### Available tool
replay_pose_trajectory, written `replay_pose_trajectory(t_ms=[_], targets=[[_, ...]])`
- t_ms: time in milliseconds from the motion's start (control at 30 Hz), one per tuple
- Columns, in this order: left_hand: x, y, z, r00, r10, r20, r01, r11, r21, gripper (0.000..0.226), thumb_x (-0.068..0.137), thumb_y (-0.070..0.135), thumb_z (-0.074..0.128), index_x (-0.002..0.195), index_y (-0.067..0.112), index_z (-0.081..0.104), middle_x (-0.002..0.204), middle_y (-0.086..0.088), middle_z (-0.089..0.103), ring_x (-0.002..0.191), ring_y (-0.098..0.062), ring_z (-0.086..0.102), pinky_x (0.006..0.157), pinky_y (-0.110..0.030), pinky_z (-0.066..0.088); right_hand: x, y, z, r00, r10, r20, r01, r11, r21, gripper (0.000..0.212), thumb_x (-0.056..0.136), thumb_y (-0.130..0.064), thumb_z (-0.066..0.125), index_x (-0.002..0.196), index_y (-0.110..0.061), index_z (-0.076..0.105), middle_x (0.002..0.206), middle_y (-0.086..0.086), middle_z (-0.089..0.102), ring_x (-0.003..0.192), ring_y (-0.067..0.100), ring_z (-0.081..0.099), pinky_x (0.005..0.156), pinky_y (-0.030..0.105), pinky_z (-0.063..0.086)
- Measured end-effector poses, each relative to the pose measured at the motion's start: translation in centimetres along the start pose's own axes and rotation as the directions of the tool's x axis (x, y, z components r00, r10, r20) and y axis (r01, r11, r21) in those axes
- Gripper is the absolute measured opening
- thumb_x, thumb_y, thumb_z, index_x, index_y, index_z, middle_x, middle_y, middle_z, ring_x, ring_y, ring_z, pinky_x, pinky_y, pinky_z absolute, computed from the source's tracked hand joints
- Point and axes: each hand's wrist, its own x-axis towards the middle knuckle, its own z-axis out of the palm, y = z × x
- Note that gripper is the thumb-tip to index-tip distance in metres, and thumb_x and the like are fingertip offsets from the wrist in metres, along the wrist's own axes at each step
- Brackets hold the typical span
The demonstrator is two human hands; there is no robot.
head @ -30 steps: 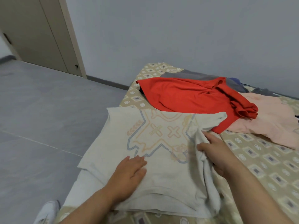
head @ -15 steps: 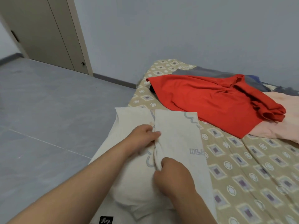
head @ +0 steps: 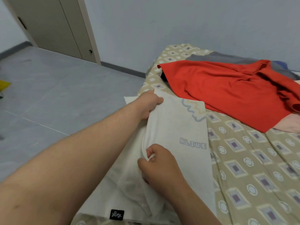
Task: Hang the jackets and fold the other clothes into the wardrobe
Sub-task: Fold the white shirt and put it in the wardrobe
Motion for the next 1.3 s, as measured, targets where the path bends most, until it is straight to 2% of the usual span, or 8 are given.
replay_pose_trajectory(t_ms=[133, 367, 567, 767, 933, 1067, 1200, 1300], targets=[[-0.3, -0.1, -4.2, 0.995, 0.072, -0.075, -0.071, 0.997, 0.019, 0.03, 0.094, -0.005, 0.052, 0.121, 0.006, 0.061, 0.117, -0.015, 0.068, 0.104, -0.031, 0.067, 0.09, -0.044, 0.055, -0.1, -1.7, 2.5, 0.999, -0.016, 0.051, 0.005, 0.978, 0.21, 0.029, 0.081, -0.014, 0.06, 0.066, -0.02, 0.036, 0.048, -0.009, 0.038, 0.047, 0.011, 0.037, 0.052, 0.029, 0.036], [-1.4, -2.5, -9.5, 0.931, 0.073, -0.359, -0.022, 0.989, 0.144, 0.005, 0.09, 0.008, 0.061, 0.087, 0.005, 0.064, 0.094, -0.013, 0.067, 0.081, -0.025, 0.065, 0.071, -0.034, 0.054, 0.1, -1.9, 2.4, 0.979, 0.032, 0.203, -0.135, 0.845, 0.518, 0.01, 0.084, -0.008, 0.058, 0.089, -0.014, 0.064, 0.072, 0.006, 0.071, 0.055, 0.013, 0.062, 0.053, 0.027, 0.052], [-9.2, -7.7, -11.8, 0.973, -0.124, -0.193, 0.177, 0.94, 0.292, 0.028, 0.076, 0.036, 0.074, 0.083, 0.008, 0.074, 0.076, -0.008, 0.075, 0.057, -0.02, 0.068, 0.047, -0.021, 0.046, 2.5, 0.7, 0.0, 0.994, 0.086, -0.072, -0.075, 0.986, 0.146, 0.015, 0.078, -0.012, 0.051, 0.072, 0.0, 0.056, 0.073, 0.018, 0.064, 0.065, 0.024, 0.056, 0.072, 0.05, 0.055], [-13.3, -10.2, -13.0, 0.98, -0.072, -0.183, 0.152, 0.869, 0.47, 0.019, 0.092, 0.019, 0.063, 0.094, 0.001, 0.064, 0.088, -0.012, 0.072, 0.071, -0.022, 0.063, 0.064, -0.029, 0.045, 1.6, 0.9, 0.1, 1.0, 0.022, -0.018, -0.023, 0.999, -0.038, 0.014, 0.083, -0.018, 0.053, 0.076, -0.013, 0.063, 0.073, 0.0, 0.067, 0.07, 0.017, 0.059, 0.068, 0.033, 0.048], [-14.1, -10.4, -13.4, 0.954, -0.058, -0.296, 0.082, 0.994, 0.071, 0.015, 0.096, 0.012, 0.059, 0.083, 0.005, 0.059, 0.066, -0.005, 0.067, 0.054, -0.017, 0.061, 0.049, -0.024, 0.047, -1.1, 3.1, -1.5, 0.992, 0.109, -0.07, -0.112, 0.993, -0.038, 0.014, 0.083, -0.014, 0.053, 0.079, -0.003, 0.06, 0.071, 0.008, 0.064, 0.065, 0.018, 0.055, 0.07, 0.043, 0.054], [-15.3, -12.9, -14.4, 0.936, -0.065, -0.345, 0.153, 0.961, 0.232, 0.017, 0.09, 0.012, 0.056, 0.074, 0.012, 0.05, 0.07, -0.008, 0.044, 0.065, -0.022, 0.035, 0.06, -0.035, 0.03, -3.8, 4.8, -3.5, 0.967, 0.171, -0.189, -0.194, 0.975, -0.109, 0.013, 0.084, -0.015, 0.052, 0.076, -0.009, 0.061, 0.073, 0.003, 0.066, 0.069, 0.017, 0.059, 0.067, 0.036, 0.051], [-17.7, -12.7, -15.6, 0.969, -0.199, -0.146, 0.229, 0.946, 0.23, 0.028, 0.092, 0.037, 0.061, 0.081, 0.011, 0.059, 0.066, -0.01, 0.062, 0.057, -0.023, 0.06, 0.056, -0.032, 0.053, -6.6, 5.3, -4.1, 0.969, 0.132, -0.207, -0.184, 0.95, -0.254, 0.009, 0.084, -0.023, 0.056, 0.077, -0.022, 0.061, 0.078, -0.008, 0.067, 0.072, 0.007, 0.06, 0.063, 0.024, 0.046], [-18.8, -12.4, -15.1, 0.976, -0.195, -0.099, 0.212, 0.957, 0.198, 0.015, 0.092, 0.019, 0.065, 0.09, 0.005, 0.061, 0.065, -0.01, 0.064, 0.052, -0.021, 0.062, 0.047, -0.028, 0.052, -8.1, 5.1, -3.7, 0.975, 0.175, -0.135, -0.216, 0.886, -0.411, 0.018, 0.083, -0.035, 0.061, 0.098, -0.026, 0.058, 0.099, -0.002, 0.062, 0.085, 0.013, 0.059, 0.071, 0.027, 0.045]])
